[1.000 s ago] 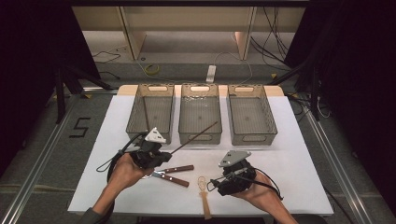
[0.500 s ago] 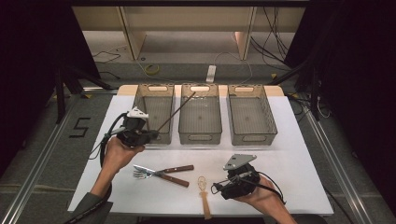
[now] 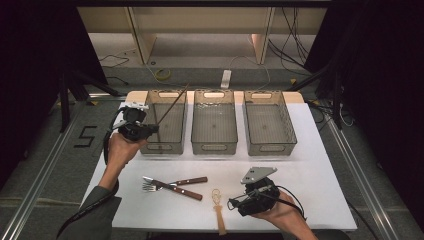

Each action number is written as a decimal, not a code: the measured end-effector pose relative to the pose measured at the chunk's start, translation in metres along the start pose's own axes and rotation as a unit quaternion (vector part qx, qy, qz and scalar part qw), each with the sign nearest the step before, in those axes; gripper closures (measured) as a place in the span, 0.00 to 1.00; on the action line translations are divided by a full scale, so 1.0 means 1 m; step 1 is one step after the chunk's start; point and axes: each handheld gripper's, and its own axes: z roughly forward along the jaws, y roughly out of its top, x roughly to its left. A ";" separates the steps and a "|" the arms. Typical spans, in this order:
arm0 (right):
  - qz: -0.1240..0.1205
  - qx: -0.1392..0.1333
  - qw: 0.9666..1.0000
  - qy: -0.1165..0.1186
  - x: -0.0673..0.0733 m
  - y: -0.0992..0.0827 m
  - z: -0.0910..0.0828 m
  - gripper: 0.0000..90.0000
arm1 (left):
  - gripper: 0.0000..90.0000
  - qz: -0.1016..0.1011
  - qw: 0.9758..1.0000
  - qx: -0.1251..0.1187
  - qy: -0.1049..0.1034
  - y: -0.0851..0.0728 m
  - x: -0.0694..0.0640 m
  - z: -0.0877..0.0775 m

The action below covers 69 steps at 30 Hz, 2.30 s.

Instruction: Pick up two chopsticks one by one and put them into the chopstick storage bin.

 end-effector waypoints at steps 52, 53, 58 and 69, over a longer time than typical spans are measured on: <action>0.015 0.017 1.000 -0.014 0.010 0.005 0.005 0.27 | 0.23 -0.082 0.995 -0.042 -0.028 -0.029 -0.007 -0.018; 0.018 0.018 1.000 -0.014 0.010 0.005 0.005 0.27 | 0.23 -0.079 0.996 -0.041 -0.032 -0.031 -0.009 -0.018; 0.032 0.015 0.999 -0.008 0.010 0.008 0.003 0.27 | 0.20 -0.070 0.996 -0.038 -0.048 -0.045 -0.019 -0.018; 0.032 0.033 0.999 -0.002 0.018 0.013 0.013 0.28 | 0.18 -0.021 0.995 -0.069 -0.065 -0.069 -0.051 -0.019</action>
